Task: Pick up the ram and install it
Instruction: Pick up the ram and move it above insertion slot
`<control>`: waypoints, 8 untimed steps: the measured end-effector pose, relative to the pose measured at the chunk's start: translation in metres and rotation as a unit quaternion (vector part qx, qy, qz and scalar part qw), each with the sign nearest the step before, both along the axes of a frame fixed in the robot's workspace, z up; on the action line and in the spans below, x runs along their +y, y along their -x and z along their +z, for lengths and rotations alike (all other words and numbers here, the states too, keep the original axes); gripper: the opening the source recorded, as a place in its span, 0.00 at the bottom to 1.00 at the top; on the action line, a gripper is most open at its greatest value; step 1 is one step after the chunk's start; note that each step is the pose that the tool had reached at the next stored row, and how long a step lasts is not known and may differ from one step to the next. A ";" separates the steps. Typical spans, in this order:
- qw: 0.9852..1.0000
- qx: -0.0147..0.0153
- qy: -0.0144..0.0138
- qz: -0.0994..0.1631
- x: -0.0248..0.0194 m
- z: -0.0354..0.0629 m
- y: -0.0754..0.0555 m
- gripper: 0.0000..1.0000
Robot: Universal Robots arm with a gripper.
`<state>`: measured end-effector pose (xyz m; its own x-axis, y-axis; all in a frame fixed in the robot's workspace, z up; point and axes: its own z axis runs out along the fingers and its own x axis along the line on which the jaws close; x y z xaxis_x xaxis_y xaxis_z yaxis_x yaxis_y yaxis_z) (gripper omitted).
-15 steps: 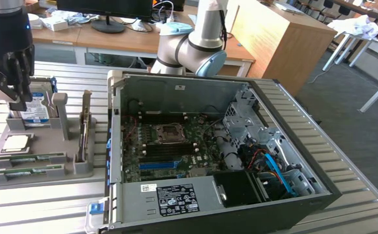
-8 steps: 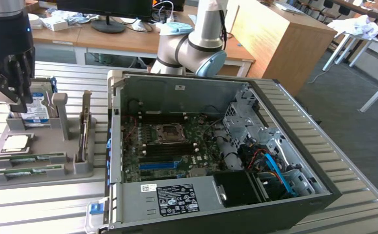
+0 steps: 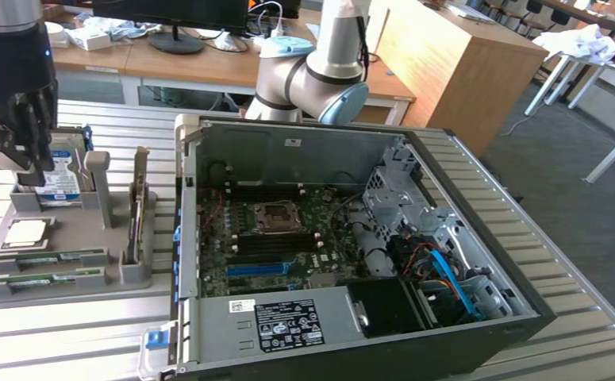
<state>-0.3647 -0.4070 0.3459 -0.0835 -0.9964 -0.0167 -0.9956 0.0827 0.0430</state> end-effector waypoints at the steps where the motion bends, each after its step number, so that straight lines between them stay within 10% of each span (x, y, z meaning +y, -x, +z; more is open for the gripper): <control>1: 1.000 0.000 0.000 0.000 0.0000 -0.0005 0.000 0.33; 8: 1.000 0.000 0.000 0.000 0.0000 -0.0044 0.000 0.33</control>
